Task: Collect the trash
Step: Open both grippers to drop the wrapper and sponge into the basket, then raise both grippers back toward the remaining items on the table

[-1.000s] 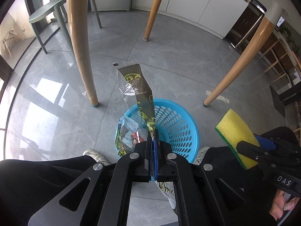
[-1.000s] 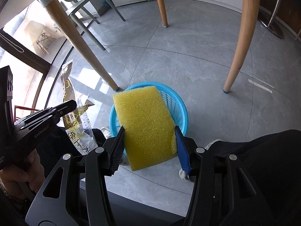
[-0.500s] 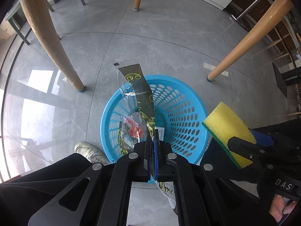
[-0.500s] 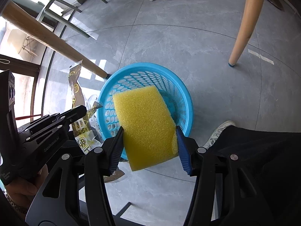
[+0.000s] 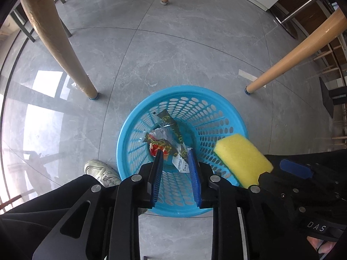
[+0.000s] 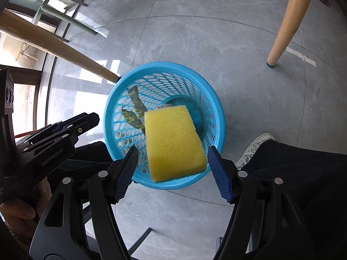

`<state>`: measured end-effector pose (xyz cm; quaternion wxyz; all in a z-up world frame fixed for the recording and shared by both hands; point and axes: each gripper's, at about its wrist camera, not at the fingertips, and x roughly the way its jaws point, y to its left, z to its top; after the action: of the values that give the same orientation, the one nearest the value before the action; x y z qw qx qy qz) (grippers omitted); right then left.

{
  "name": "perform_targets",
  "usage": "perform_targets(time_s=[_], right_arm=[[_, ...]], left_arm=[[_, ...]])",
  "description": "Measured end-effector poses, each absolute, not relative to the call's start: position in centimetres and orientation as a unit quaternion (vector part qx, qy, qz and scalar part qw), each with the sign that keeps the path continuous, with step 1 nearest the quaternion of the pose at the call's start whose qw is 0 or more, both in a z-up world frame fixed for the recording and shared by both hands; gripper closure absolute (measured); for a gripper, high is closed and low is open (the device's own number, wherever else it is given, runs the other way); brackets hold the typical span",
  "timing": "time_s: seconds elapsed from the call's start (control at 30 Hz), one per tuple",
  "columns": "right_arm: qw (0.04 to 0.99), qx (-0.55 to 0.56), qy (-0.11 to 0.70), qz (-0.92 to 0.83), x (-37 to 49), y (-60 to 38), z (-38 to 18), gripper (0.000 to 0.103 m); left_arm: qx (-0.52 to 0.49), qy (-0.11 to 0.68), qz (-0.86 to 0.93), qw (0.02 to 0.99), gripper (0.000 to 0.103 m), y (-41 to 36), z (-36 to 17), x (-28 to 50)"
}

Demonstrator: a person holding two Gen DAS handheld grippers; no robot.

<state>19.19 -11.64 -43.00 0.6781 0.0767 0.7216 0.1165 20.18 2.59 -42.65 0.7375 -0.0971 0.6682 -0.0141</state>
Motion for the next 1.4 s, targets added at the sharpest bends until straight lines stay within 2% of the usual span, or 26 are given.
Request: perform_targets(time_s=[0.4, 0.6, 0.77, 1.03, 1.4], right_arm=[[0.7, 0.057, 0.703, 0.115, 18.5, -11.9, -40.7, 0.033], [0.733, 0.023, 0.67, 0.12, 17.6, -12.1, -37.3, 0.027], [0.75, 0.026, 0.649, 0.125, 16.2, -13.0, -34.3, 0.027], [0.791, 0.012, 0.597, 0.136, 13.5, -14.0, -28.6, 0.02], [0.827, 0.004, 0.54, 0.153, 9.8, -15.4, -22.4, 0.015]], left_arm=[[-0.103, 0.656, 0.01, 0.748, 0.079, 3.9, -40.6, 19.2], [-0.128, 0.655, -0.01, 0.745, 0.072, 4.0, -38.4, 17.7], [-0.136, 0.642, -0.014, 0.754, 0.067, 4.2, -36.0, 15.6], [-0.113, 0.604, -0.031, 0.788, 0.059, 4.2, -30.9, 12.0], [-0.105, 0.547, -0.03, 0.83, 0.059, 4.6, -24.0, 7.6]])
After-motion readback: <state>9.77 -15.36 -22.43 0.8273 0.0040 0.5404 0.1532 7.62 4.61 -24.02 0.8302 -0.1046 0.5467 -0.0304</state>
